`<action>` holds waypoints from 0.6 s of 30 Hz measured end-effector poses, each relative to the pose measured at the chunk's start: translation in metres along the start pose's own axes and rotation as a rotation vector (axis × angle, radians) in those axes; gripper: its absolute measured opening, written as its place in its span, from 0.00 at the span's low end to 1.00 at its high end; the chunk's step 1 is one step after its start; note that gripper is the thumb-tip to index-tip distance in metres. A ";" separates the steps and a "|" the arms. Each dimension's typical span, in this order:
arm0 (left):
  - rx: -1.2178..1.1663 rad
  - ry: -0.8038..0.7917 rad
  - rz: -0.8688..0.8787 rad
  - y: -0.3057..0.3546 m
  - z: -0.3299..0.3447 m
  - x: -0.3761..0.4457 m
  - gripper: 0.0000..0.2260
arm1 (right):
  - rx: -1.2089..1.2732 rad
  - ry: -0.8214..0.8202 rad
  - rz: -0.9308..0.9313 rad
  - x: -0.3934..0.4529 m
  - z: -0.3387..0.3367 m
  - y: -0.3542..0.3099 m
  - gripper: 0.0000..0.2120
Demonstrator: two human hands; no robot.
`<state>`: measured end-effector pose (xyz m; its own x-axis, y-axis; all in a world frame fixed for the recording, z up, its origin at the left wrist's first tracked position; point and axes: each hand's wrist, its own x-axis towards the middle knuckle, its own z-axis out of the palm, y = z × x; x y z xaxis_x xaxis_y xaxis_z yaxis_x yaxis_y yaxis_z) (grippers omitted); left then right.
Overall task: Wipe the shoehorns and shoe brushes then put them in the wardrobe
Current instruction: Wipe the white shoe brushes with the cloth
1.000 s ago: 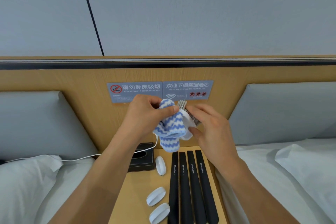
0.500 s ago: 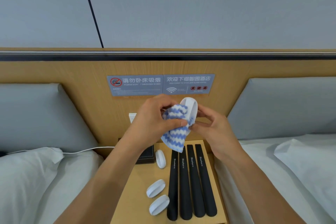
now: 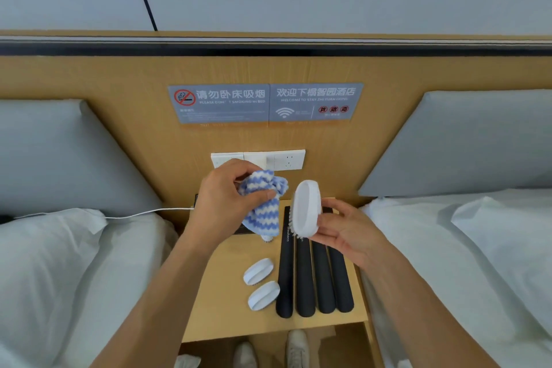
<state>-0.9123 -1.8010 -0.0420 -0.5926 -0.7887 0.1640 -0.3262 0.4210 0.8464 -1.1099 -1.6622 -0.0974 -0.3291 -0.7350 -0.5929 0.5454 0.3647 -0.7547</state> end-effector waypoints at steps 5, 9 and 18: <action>-0.022 0.027 -0.099 -0.032 0.000 -0.016 0.09 | -0.123 0.059 0.210 0.022 0.004 0.048 0.17; 0.013 0.060 -0.185 -0.062 -0.001 -0.032 0.10 | -0.170 0.086 0.320 0.038 0.020 0.090 0.14; 0.088 0.103 -0.393 -0.116 -0.020 -0.068 0.11 | -0.265 0.127 0.470 0.078 0.072 0.197 0.18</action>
<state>-0.8193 -1.8050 -0.1413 -0.3346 -0.9360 -0.1096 -0.5772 0.1116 0.8090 -0.9725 -1.6892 -0.2716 -0.1968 -0.3897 -0.8997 0.4486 0.7802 -0.4360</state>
